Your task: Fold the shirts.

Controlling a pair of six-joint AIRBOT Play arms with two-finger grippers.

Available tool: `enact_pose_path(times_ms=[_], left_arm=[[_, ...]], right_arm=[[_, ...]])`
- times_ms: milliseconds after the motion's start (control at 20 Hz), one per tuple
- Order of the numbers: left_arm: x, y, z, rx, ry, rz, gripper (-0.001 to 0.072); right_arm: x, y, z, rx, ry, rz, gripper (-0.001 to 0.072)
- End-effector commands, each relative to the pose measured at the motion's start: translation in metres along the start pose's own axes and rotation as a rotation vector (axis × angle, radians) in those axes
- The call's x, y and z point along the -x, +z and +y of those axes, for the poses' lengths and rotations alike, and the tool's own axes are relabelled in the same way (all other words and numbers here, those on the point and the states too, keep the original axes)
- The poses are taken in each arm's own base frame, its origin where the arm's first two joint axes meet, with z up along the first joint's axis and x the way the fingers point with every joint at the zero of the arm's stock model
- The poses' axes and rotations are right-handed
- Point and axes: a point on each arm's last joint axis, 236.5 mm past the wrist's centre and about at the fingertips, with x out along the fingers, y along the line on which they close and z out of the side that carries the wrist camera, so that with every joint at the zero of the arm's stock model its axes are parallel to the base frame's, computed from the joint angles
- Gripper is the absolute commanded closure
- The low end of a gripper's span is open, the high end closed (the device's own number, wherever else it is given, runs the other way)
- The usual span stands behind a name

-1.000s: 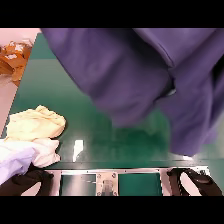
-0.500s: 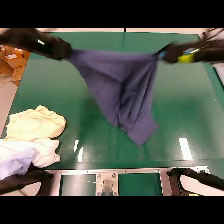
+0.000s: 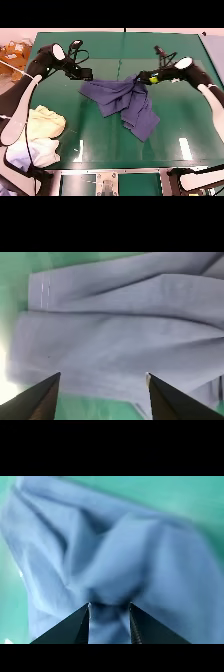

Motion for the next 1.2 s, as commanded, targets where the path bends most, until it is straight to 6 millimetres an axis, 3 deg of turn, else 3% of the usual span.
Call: enact_pose_path(times_ms=[0, 50, 150, 200, 350, 500, 550, 650, 850, 1000, 1050, 1150], left_arm=[[0.02, -0.022, 0.014, 0.048, 0.024, 0.133, 0.0107], [0.029, -0.03, 0.018, 0.08, 0.022, 0.171, 0.0107], [0.036, -0.057, 0.017, 0.111, 0.002, 0.282, 0.0107], [0.031, -0.074, 0.008, 0.12, -0.031, 0.343, 0.0108], [-0.004, -0.115, -0.042, 0.176, -0.194, 0.442, 0.0107], [-0.053, -0.153, -0.074, 0.203, -0.222, 0.45, 0.0108], [-0.066, -0.162, -0.083, 0.217, -0.23, 0.439, 0.0107], [-0.083, -0.166, -0.097, 0.244, -0.245, 0.398, 0.0108], [-0.097, -0.165, -0.1, 0.245, -0.233, 0.355, 0.0115], [-0.099, -0.159, -0.101, 0.234, -0.238, 0.331, 0.0606], [-0.096, -0.165, -0.101, 0.205, -0.246, 0.355, 0.0683], [-0.09, -0.172, -0.095, 0.202, -0.245, 0.395, 0.0684]], right_arm=[[0.056, -0.012, -0.032, -0.09, -0.051, 0.048, 0.0417], [0.07, -0.025, -0.04, -0.111, -0.08, 0.066, 0.0417], [0.08, -0.061, -0.045, -0.139, -0.113, 0.092, 0.0404], [0.077, -0.083, -0.043, -0.157, -0.115, 0.111, 0.0339], [0.052, -0.16, -0.036, -0.193, -0.124, 0.191, 0.0259], [0.019, -0.23, -0.021, -0.175, -0.114, 0.318, 0.0257], [0.011, -0.244, -0.015, -0.152, -0.113, 0.342, 0.0257], [-0.002, -0.253, 0.0, -0.09, -0.106, 0.351, 0.0257], [-0.015, -0.242, 0.02, -0.084, -0.074, 0.283, 0.0258], [-0.016, -0.237, 0.023, -0.094, -0.066, 0.266, 0.0261], [-0.016, -0.235, 0.025, -0.095, -0.06, 0.262, 0.0271], [-0.017, -0.234, 0.031, -0.103, -0.043, 0.26, 0.0324]])
